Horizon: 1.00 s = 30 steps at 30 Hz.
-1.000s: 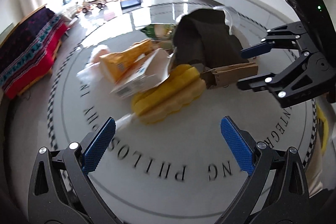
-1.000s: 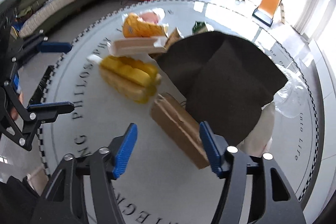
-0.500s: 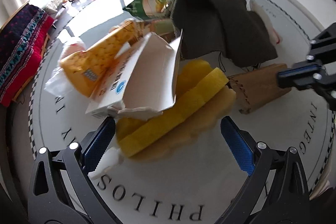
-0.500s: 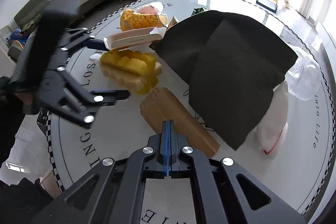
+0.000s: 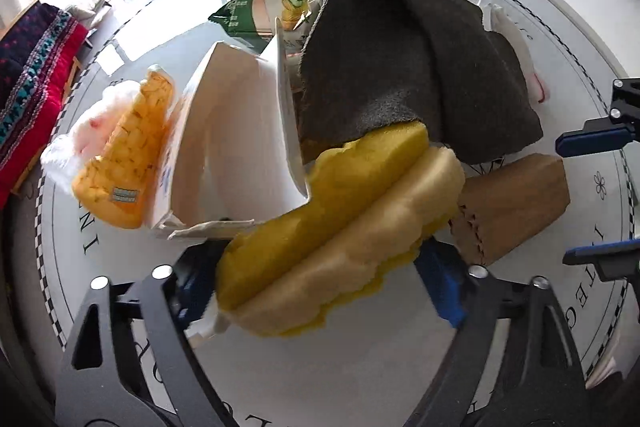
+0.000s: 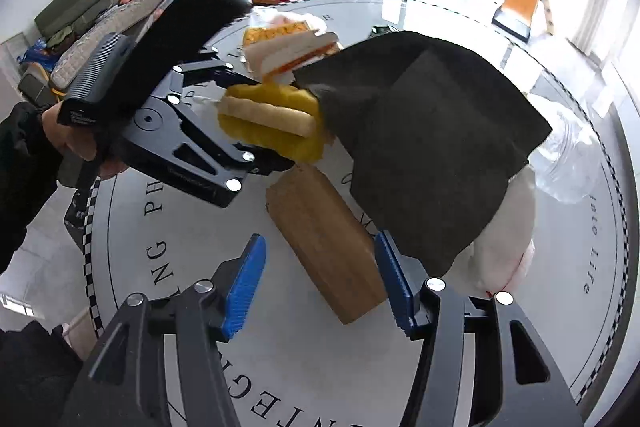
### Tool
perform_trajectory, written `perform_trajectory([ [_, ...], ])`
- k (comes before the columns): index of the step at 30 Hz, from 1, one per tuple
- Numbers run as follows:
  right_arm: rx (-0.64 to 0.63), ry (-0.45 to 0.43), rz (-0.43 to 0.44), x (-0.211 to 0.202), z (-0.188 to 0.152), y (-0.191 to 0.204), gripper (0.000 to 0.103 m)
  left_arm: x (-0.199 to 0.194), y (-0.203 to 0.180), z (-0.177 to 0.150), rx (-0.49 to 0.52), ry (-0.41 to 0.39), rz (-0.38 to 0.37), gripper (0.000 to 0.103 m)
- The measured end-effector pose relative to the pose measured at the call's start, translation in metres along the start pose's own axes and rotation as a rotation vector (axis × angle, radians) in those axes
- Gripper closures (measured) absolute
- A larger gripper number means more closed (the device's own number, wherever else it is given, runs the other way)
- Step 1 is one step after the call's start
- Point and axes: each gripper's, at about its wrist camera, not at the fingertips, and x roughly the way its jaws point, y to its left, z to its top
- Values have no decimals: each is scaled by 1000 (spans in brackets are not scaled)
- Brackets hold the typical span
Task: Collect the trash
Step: 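Grasp the yellow sponge with the left gripper while the right gripper grasps the cardboard tube, then carry sponge and cardboard tube to the bin and release both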
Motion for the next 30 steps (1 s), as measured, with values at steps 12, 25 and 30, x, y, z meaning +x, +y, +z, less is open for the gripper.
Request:
perform_trajectory([
  [12,-152,59,-20,24,1,17,45,-44,10,-60,-174,39,-120,31],
  [25,-263,164,4,34,-1,40,50,-103,53,-137,-370,-37,-152,31],
  [30,-285,203,-35,30,-4,51,60,-119,63,-152,-415,-69,-145,31],
])
